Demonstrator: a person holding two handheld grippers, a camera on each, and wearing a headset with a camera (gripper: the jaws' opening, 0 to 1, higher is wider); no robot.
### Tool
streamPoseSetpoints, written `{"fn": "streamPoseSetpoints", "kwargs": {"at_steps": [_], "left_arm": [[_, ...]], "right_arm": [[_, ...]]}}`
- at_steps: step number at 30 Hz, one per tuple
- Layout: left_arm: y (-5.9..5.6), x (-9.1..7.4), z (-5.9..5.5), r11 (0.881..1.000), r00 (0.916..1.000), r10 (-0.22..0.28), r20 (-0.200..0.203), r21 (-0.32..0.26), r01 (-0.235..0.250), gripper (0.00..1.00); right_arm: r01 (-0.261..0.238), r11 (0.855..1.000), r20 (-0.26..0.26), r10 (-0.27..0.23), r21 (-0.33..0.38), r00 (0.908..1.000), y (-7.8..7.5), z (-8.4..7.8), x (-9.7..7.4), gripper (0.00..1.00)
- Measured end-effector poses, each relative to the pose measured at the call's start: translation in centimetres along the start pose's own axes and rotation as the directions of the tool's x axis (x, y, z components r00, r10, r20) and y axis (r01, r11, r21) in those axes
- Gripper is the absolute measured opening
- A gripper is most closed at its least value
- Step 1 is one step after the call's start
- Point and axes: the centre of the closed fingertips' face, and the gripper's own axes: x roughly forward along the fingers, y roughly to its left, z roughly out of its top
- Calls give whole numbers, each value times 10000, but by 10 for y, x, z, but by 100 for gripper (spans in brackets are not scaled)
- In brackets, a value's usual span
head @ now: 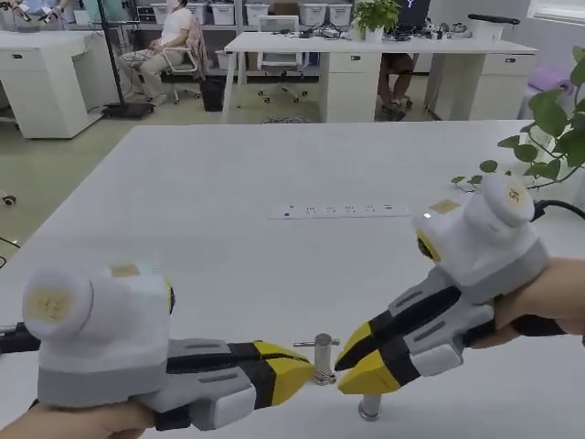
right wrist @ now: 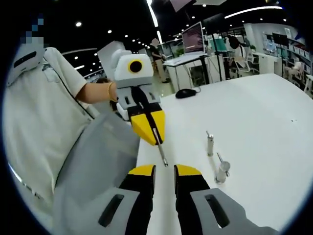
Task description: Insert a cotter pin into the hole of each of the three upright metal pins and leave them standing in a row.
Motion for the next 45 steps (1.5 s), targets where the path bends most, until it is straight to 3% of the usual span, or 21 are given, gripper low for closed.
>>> {"fn": "streamPoseSetpoints", "kwargs": {"at_steps": [5,14,31,39,45], "left_arm": [[-7,0,1,9990,9991,-428,14,97,428,0],[-14,0,1,9972,9974,-724,14,203,723,0],[-23,1,1,9934,9939,-1104,-1,316,1104,0],[-24,1,0,9935,9941,-1083,-48,351,1084,0],[-22,3,-3,9940,9966,-821,-100,715,826,1]], "right_arm": [[-405,9992,158,404,58,9991,6,1,0,16],[-923,9957,223,921,75,9955,14,2,0,13],[-1395,9902,148,1396,-65,9901,22,2,4,8],[-1395,9866,-162,1386,-846,9902,25,0,5,4],[-1048,9831,-670,956,-1504,9932,19,-3,3,3]]}}
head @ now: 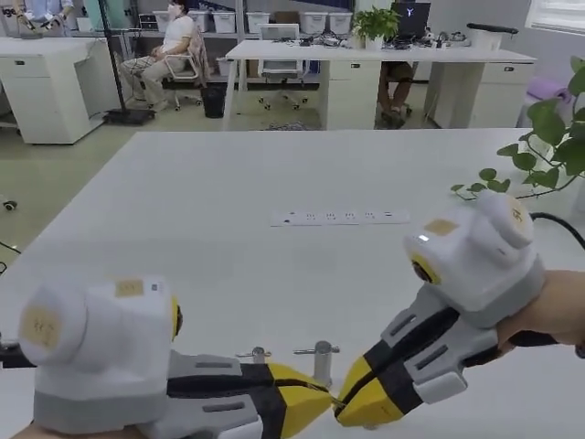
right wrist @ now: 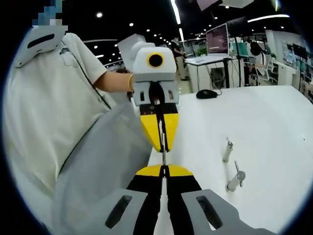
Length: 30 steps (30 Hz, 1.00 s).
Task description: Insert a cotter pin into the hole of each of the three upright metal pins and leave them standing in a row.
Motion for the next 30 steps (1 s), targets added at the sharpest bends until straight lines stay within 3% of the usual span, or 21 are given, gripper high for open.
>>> {"fn": "streamPoseSetpoints", "kwargs": {"at_steps": [5,7,11,17,22,30], "left_arm": [[4,3,-3,9993,9997,242,-28,291,-241,3],[6,4,-5,9987,9994,343,-27,372,-341,7],[7,5,-8,9974,9986,535,12,477,-535,14],[14,9,-13,9932,9937,1096,230,371,-1104,20],[24,11,-17,9831,9832,1798,299,298,-1807,20],[32,21,-21,9726,9737,2273,189,459,-2279,23]], "right_arm": [[320,9993,-560,-329,-172,9979,-5,-5,-4,3],[489,9986,-982,-507,-209,9939,-8,-11,-7,3],[723,9972,-1281,-742,-193,9890,-11,-15,-12,3],[1211,9926,-1957,-1206,-93,9732,-19,-25,-24,3],[1460,9893,-2383,-1424,-25,9607,-22,-33,-32,3],[1794,9837,-3308,-1656,113,9291,-27,-52,-43,3]]}}
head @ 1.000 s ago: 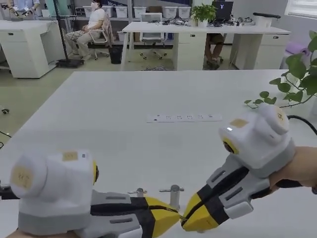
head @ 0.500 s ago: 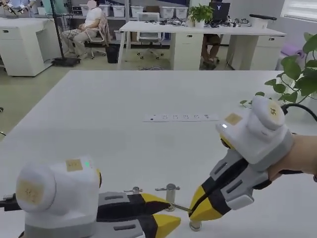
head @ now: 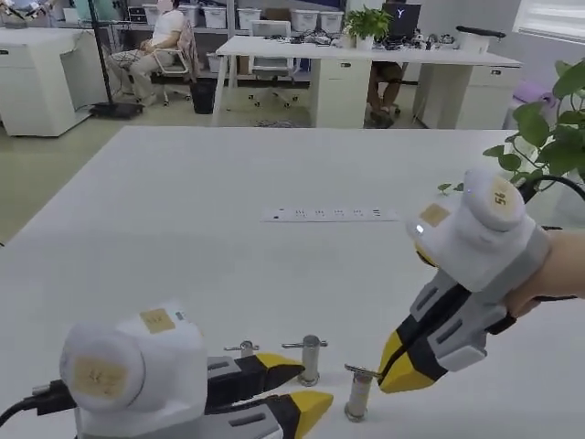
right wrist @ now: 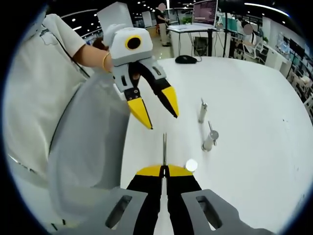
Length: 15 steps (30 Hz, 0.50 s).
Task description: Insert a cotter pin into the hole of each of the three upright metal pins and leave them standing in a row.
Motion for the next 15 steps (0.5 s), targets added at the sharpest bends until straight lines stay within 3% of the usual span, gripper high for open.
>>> {"fn": "streamPoseSetpoints", "kwargs": {"at_steps": [9,15], "left_arm": [[2,18,-10,9996,9991,163,-404,231,-154,25],[6,30,-20,9990,9968,434,-671,135,-426,25]], "right_arm": [[211,9996,-988,-228,-188,9948,-6,-20,-2,3],[181,9998,-1343,-196,-121,9908,-11,-31,-1,3]]}}
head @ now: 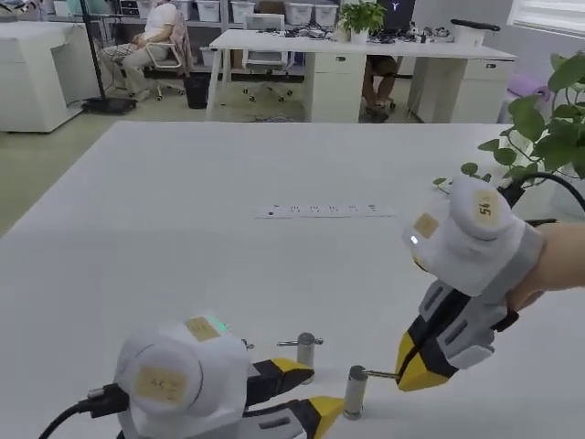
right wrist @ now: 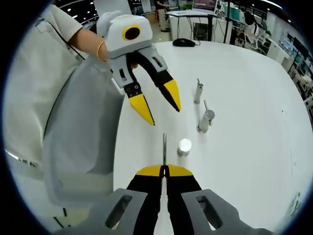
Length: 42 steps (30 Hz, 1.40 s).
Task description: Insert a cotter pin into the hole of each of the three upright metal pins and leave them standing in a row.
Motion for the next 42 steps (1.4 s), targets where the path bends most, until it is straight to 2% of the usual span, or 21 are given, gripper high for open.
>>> {"fn": "streamPoseSetpoints", "kwargs": {"at_steps": [13,24,34,42], "left_arm": [[1,27,-15,9997,9986,205,-491,160,-198,27],[5,44,-20,9994,9979,348,-540,-34,-350,26],[5,55,-23,9992,9977,377,-568,-115,-384,25],[5,61,-22,9991,9979,373,-524,-156,-382,17]], "right_arm": [[128,9996,-685,-146,-266,9975,-14,-24,4,3],[269,9979,-1147,-335,-581,9928,-27,-40,14,3],[256,9952,-1392,-387,-943,9895,-35,-40,20,4],[236,9936,-1365,-387,-1105,9899,-38,-35,23,4]]}}
